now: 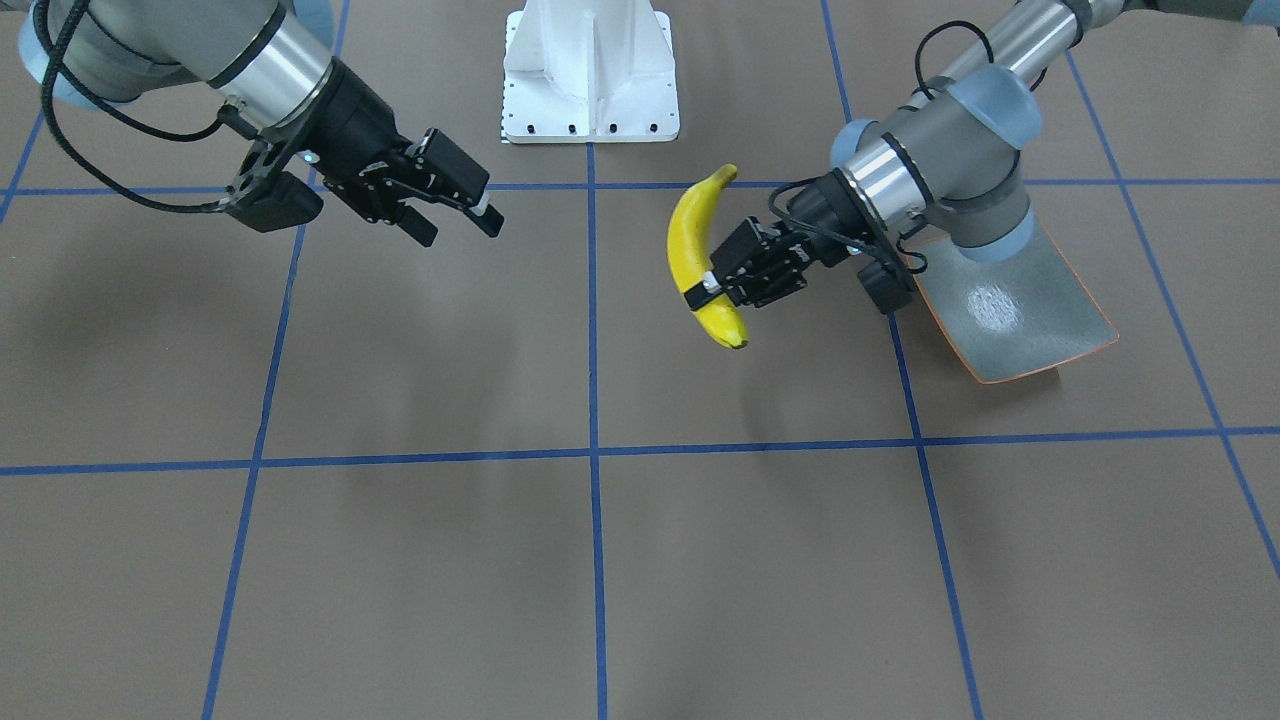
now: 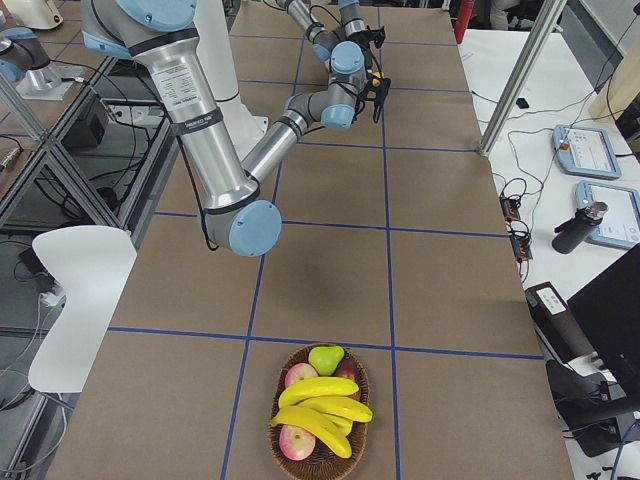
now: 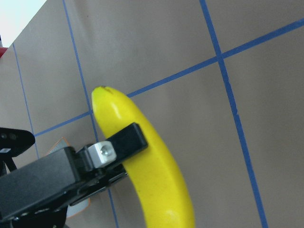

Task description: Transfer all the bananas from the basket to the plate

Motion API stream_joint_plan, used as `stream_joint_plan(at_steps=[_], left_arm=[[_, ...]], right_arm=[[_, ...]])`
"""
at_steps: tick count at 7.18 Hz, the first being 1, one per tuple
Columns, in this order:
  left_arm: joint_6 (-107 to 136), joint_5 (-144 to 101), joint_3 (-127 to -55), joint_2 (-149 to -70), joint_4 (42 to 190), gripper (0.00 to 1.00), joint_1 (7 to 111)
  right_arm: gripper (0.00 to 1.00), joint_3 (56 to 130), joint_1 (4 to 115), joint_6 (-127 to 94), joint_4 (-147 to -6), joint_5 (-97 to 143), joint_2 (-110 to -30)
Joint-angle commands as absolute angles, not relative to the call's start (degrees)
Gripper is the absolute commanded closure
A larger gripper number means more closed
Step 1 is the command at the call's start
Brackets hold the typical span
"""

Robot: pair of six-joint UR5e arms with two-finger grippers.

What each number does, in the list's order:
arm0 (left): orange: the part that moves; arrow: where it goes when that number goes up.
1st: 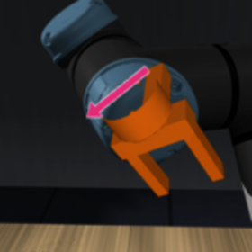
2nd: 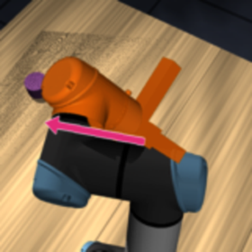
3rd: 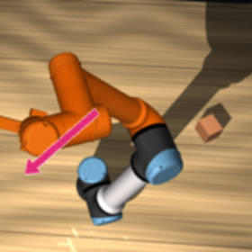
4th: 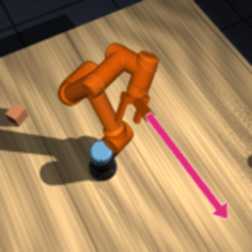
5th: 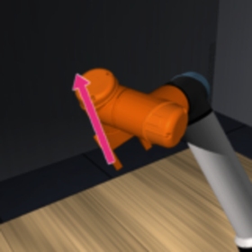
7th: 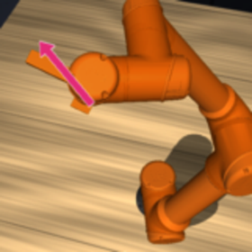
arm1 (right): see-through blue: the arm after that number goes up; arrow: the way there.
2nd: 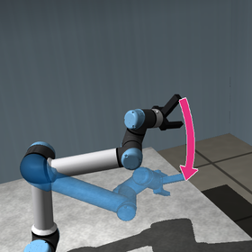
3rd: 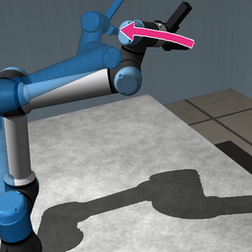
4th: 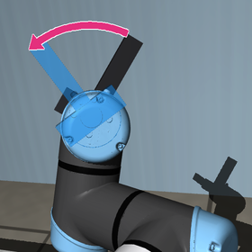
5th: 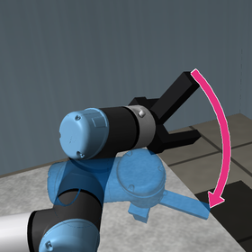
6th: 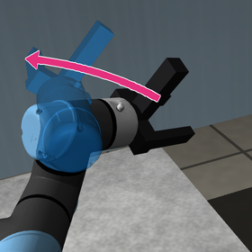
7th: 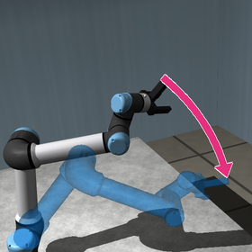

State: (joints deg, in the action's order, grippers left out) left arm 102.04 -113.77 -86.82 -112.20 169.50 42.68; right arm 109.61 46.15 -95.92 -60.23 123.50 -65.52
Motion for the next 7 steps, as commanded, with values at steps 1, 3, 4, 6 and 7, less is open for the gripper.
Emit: stream_joint_plan(at_steps=[1,3,4,6,7], left_arm=[[90.1,-121.3,-86.6,-101.5,168.4,1.00,49.9],[77.9,-127.2,-86.5,-93.9,163.5,1.00,56.7],[74.9,-127.2,-86.4,-90.6,163.4,1.00,58.0],[74.6,-126.6,-86.4,-86.1,163.4,1.00,58.0],[74.6,-126.4,-86.3,-84.7,163.4,1.00,57.8]], right_arm=[[0.00,108.6,48.5,-91.2,-60.4,120.7,-70.3],[0.00,107.3,48.4,-90.5,-60.4,118.7,-71.1],[0.00,107.2,48.5,-90.5,-60.4,118.6,-72.1],[0.00,106.6,48.4,-90.2,-60.4,116.6,-72.8],[0.00,106.5,48.4,-90.2,-60.4,116.5,-72.9]])
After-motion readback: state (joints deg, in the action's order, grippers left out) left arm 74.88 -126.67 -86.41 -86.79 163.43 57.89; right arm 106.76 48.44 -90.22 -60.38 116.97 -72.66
